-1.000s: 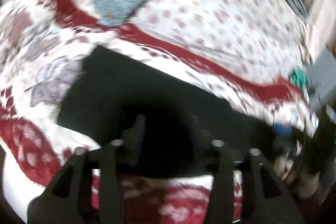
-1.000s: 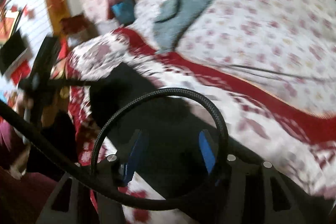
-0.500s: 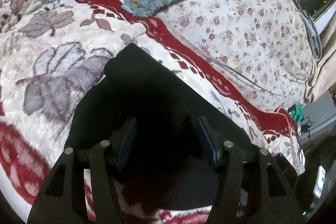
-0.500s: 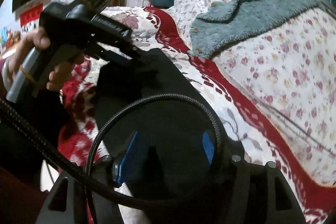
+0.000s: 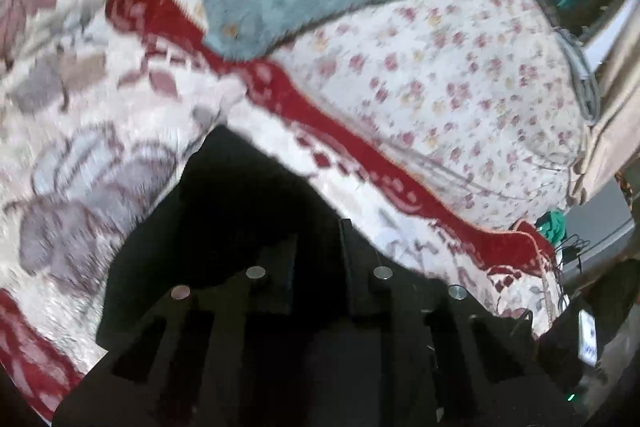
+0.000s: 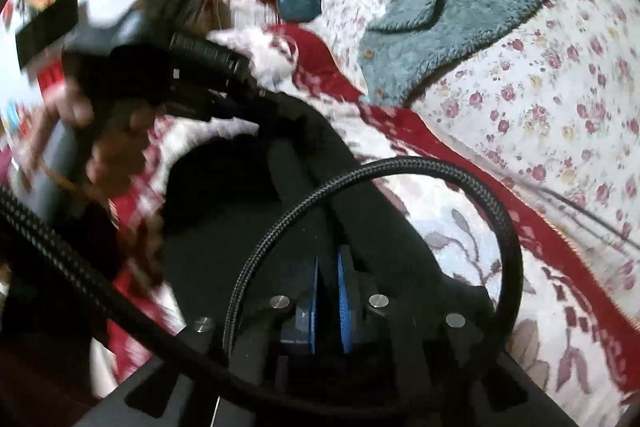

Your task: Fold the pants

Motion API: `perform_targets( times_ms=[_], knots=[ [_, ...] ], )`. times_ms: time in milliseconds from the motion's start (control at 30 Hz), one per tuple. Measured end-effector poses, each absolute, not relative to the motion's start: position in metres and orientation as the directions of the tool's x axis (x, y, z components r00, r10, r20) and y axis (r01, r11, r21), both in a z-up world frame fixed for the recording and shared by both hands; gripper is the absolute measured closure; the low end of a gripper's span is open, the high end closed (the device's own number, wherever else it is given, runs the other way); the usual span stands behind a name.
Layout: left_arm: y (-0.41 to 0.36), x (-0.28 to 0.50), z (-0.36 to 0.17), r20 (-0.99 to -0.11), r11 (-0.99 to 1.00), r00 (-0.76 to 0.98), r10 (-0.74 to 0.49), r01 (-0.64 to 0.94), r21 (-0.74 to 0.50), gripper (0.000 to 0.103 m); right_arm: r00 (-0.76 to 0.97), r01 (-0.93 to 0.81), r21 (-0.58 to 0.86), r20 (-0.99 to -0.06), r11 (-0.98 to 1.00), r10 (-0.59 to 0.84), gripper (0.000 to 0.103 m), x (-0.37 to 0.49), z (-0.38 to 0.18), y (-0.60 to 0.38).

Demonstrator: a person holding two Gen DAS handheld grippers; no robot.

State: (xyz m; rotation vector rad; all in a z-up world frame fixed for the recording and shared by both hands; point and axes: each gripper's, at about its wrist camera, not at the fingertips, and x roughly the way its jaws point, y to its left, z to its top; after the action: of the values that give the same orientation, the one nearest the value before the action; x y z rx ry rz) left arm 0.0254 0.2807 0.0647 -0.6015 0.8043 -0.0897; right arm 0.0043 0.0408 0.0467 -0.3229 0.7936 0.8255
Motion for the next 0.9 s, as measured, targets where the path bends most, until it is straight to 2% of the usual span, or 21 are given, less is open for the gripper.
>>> perform_targets(
  times_ms=[167,300,400,467,567,633,667,700,767,800,833,900],
  knots=[
    [0.282,-0.006,0.097,-0.584,0.833,0.760,-0.287,-0.103,-0.543,0.093,0.393,-0.779,0.094,-0.697,0.620,0.600,0.096,-0.013,0.079,0.037],
    [0.287,-0.045,0.112,-0.571,0.845,0.783,-0.246,-0.115,-0.522,0.094,0.351,-0.811,0.123,-0.680,0.572,0.644,0.096,-0.036,0.096,0.038],
    [0.293,-0.058,0.095,-0.646,0.869,0.746,-0.163,-0.200,-0.452,0.094,0.340,-0.831,0.086,-0.704,0.550,0.623,0.096,-0.052,0.086,0.049],
    [0.302,-0.059,0.070,-0.715,0.851,0.687,-0.130,-0.292,-0.436,0.094,0.307,-0.821,0.117,-0.734,0.559,0.606,0.096,-0.054,0.066,0.055],
    [0.305,-0.063,0.053,-0.735,0.830,0.654,-0.178,-0.301,-0.469,0.094,0.368,-0.787,0.088,-0.727,0.611,0.579,0.095,-0.060,0.061,0.052],
    [0.304,-0.066,0.059,-0.710,0.827,0.679,-0.186,-0.281,-0.486,0.093,0.423,-0.761,0.033,-0.731,0.648,0.535,0.079,-0.058,0.063,0.049],
    [0.302,-0.066,0.063,-0.697,0.828,0.692,-0.188,-0.271,-0.492,0.093,0.453,-0.749,-0.007,-0.735,0.662,0.505,0.054,-0.056,0.063,0.049],
    [0.299,-0.064,0.066,-0.691,0.831,0.697,-0.190,-0.261,-0.492,0.092,0.469,-0.747,-0.035,-0.735,0.664,0.489,0.043,-0.056,0.064,0.050],
    [0.294,-0.056,0.070,-0.699,0.840,0.690,-0.188,-0.255,-0.478,0.076,0.502,-0.746,-0.096,-0.731,0.659,0.462,0.043,-0.058,0.063,0.053],
    [0.292,-0.050,0.069,-0.706,0.843,0.682,-0.192,-0.254,-0.475,0.062,0.519,-0.743,-0.128,-0.730,0.657,0.445,0.043,-0.058,0.062,0.055],
    [0.290,-0.044,0.068,-0.708,0.839,0.679,-0.194,-0.259,-0.479,0.054,0.535,-0.741,-0.163,-0.729,0.651,0.426,0.043,-0.055,0.059,0.058],
    [0.293,-0.037,0.065,-0.714,0.828,0.673,-0.195,-0.278,-0.487,0.054,0.564,-0.737,-0.231,-0.728,0.635,0.389,0.043,-0.055,0.052,0.063]
  ],
)
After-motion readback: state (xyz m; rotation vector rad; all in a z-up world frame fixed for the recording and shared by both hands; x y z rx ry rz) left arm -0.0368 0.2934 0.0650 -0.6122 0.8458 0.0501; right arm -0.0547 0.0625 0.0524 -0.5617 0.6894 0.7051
